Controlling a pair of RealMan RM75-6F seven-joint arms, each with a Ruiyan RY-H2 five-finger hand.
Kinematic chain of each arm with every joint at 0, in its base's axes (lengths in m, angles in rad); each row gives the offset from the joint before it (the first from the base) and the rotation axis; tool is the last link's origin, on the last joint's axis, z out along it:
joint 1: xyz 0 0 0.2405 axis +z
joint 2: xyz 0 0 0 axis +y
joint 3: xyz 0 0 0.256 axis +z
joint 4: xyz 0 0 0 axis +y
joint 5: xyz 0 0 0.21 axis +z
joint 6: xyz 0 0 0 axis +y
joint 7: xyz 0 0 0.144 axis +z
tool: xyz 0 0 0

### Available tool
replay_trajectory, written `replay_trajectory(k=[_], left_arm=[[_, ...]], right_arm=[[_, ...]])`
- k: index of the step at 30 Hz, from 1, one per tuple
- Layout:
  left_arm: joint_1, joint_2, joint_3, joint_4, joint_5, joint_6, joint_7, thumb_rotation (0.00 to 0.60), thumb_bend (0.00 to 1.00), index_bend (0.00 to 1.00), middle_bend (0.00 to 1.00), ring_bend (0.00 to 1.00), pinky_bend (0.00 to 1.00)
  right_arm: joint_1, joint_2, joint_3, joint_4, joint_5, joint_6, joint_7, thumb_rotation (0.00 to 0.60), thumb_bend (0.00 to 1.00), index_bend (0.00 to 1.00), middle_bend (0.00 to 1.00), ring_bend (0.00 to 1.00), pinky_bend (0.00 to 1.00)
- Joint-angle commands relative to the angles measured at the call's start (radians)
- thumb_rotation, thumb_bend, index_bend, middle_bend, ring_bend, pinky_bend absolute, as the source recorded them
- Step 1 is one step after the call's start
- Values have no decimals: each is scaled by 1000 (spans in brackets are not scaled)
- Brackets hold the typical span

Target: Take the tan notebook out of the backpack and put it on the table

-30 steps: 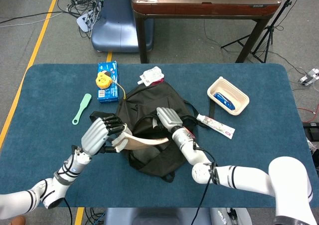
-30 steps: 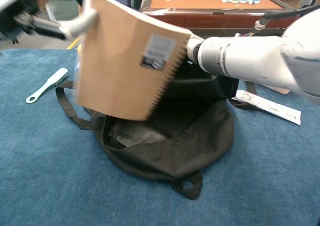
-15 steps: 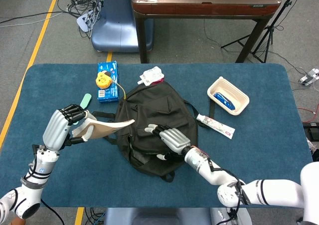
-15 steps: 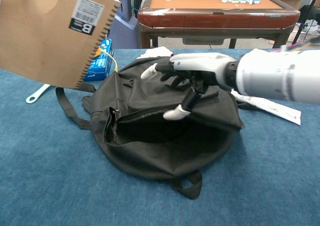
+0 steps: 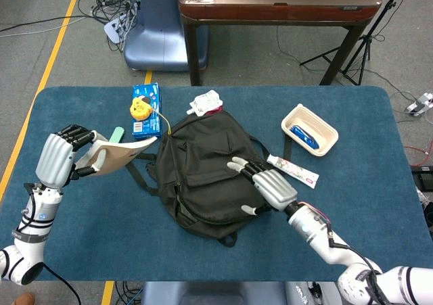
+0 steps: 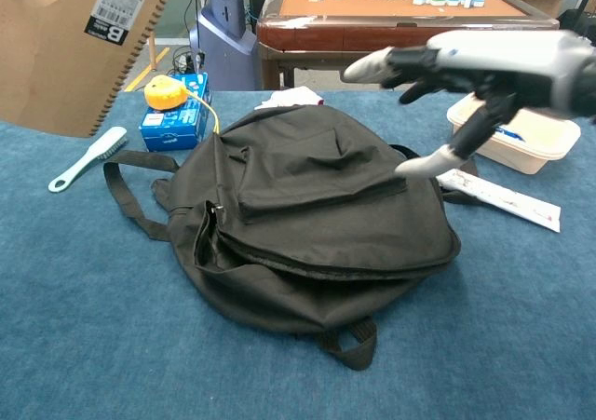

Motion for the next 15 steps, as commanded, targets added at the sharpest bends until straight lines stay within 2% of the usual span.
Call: replay_trajectory(k=[1,7,11,13,15], left_arm=[[-30,-50,-24,75,-21,-50,33,600,434,619,626,533,449],[-105,-169,-50,205,-27,-126,100,600,433,612,625,528,449],[-140,-241,-46,251,-50,-200,146,600,424,585,612,522,449],[-147,-266,-29,252,-65,-252,194,600,398,521,573,503,447],[-146,-255,-7,202,-89,-318,236,600,367,400,474,441,417]], right_arm=[[-40,39,-8,-18,-44,40,41,600,227,0,0,0,105],[-83,81,-7,-31,-84,86,82,600,227,0,0,0,105],[-106,96,-5,-31,-91,109,97,600,226,0,0,0,105],[-118,103,-6,-29,-92,118,104,600,226,0,0,0,105],[-129,112,-7,-25,-91,126,111,600,226,0,0,0,105]])
